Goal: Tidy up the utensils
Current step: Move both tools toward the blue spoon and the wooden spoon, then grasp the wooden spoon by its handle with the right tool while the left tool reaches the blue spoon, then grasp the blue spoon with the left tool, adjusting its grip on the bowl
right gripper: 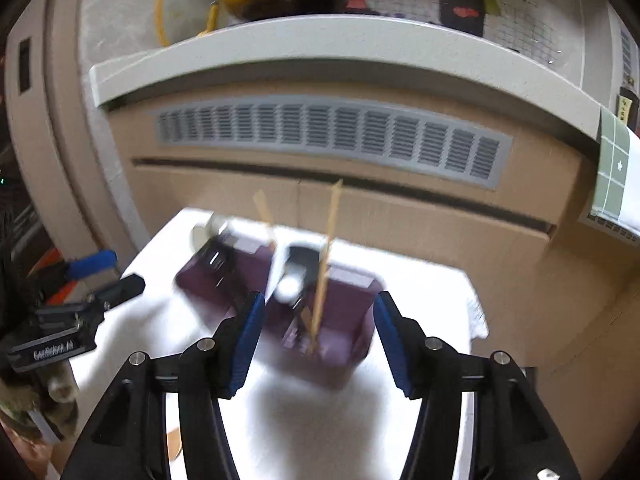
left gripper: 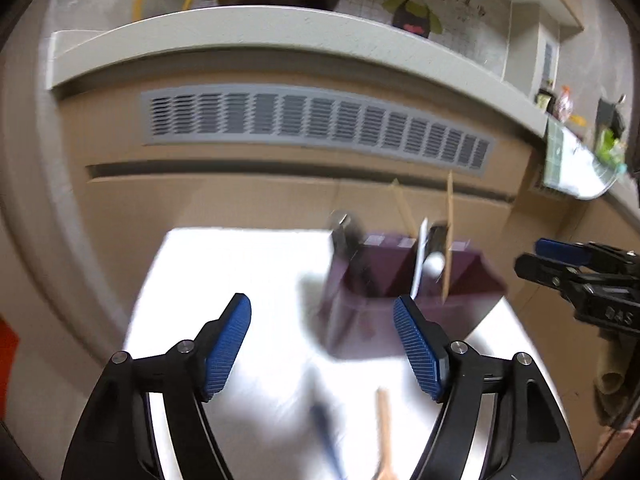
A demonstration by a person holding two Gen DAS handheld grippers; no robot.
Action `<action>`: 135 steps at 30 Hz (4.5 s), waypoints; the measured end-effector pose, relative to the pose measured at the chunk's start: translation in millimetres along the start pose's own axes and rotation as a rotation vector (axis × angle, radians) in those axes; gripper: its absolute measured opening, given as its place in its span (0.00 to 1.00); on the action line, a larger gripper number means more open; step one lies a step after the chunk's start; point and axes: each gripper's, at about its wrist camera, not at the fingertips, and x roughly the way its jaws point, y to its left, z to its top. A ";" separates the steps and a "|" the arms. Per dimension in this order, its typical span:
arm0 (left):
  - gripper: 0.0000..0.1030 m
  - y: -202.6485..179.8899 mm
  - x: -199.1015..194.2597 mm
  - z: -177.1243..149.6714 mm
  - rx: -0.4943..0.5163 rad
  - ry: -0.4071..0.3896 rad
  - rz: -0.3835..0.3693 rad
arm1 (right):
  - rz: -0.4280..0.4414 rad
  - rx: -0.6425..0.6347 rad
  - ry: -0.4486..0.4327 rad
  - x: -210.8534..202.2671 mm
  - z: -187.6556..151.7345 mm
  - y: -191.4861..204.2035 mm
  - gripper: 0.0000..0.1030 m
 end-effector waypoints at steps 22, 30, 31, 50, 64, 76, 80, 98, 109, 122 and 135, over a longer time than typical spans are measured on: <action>0.73 68.8 -26.7 -100.7 -0.073 0.215 0.087 | 0.063 -0.097 0.325 70.5 -107.4 93.9 0.10; 0.75 47.1 -8.7 -95.8 -0.065 0.271 -0.038 | -0.035 -0.067 0.321 33.7 -141.2 37.7 0.09; 0.75 42.3 -5.5 -92.5 -0.057 0.282 -0.091 | -0.034 -0.050 0.321 29.7 -144.8 30.1 0.09; 0.69 3.9 77.8 -64.4 -0.011 0.574 -0.426 | -0.066 0.005 0.254 -8.3 -160.4 3.9 0.51; 0.69 56.1 -40.5 -104.1 -0.046 0.387 -0.119 | -0.028 -0.039 0.244 -8.5 -155.9 29.1 0.51; 0.69 23.8 -81.8 -171.1 -0.014 0.163 0.216 | -0.066 -0.050 0.207 -16.0 -159.8 29.9 0.51; 0.53 31.4 -69.9 -174.6 -0.021 0.200 0.236 | -0.075 -0.051 0.188 -23.7 -160.9 25.9 0.51; 0.29 23.2 -115.3 -112.5 0.017 -0.021 0.177 | 0.016 0.012 0.237 31.9 -140.3 13.0 0.31; 0.15 12.0 -119.8 -91.3 0.042 -0.050 0.142 | 0.029 -0.030 0.152 1.6 -130.4 27.2 0.10; 0.27 19.0 -86.7 -129.6 0.054 0.240 -0.018 | 0.023 0.004 0.156 -11.7 -147.0 16.3 0.10; 0.40 9.9 23.0 -97.4 0.062 0.482 -0.265 | 0.026 0.012 0.184 -11.7 -159.3 24.1 0.10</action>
